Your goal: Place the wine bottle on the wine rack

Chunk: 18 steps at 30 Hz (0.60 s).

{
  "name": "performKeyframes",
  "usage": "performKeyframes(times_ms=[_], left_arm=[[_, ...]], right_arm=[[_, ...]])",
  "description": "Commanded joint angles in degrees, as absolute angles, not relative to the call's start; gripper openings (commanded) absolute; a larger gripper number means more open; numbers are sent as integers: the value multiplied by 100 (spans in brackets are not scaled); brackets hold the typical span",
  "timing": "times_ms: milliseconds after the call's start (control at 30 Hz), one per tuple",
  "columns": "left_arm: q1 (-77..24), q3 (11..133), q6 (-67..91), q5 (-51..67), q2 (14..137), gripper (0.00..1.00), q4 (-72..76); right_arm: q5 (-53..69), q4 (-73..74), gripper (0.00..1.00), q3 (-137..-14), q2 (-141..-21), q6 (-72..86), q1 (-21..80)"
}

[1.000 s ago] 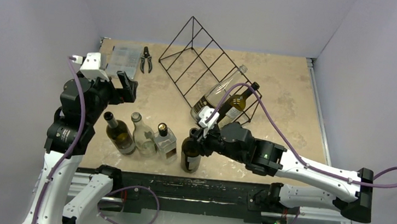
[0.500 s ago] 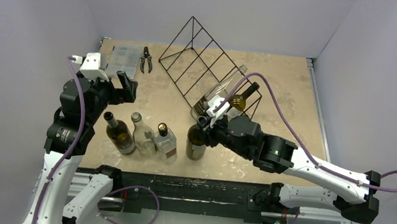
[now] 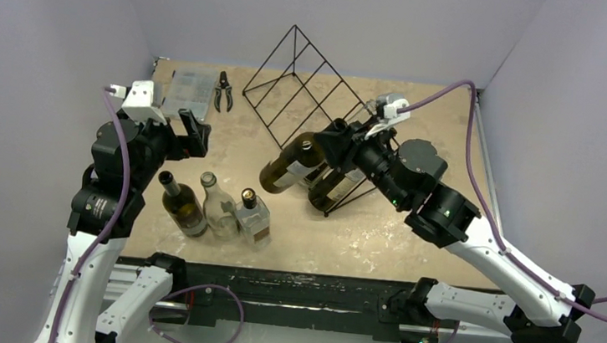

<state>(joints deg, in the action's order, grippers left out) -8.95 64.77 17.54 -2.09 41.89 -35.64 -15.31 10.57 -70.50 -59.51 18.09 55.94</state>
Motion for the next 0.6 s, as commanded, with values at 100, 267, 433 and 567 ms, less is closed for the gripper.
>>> performKeyframes(times_ms=[100, 267, 433, 567], left_arm=[[-842, 6545, 1865, -130, 4166, 100, -3429], [-841, 6576, 1881, -56, 4210, 100, -3449], [-839, 6575, 1896, -46, 4215, 100, -3453], [-844, 6567, 1898, -68, 4176, 100, -3450]], right_arm=[[-1347, -1306, 0, -7060, -5749, 3495, 4822], [-1687, -1175, 0, -7183, -6035, 4195, 4231], [-1384, -670, 0, -7493, -6520, 5305, 3416], [-1010, -511, 0, -7785, -7108, 5526, 2956]])
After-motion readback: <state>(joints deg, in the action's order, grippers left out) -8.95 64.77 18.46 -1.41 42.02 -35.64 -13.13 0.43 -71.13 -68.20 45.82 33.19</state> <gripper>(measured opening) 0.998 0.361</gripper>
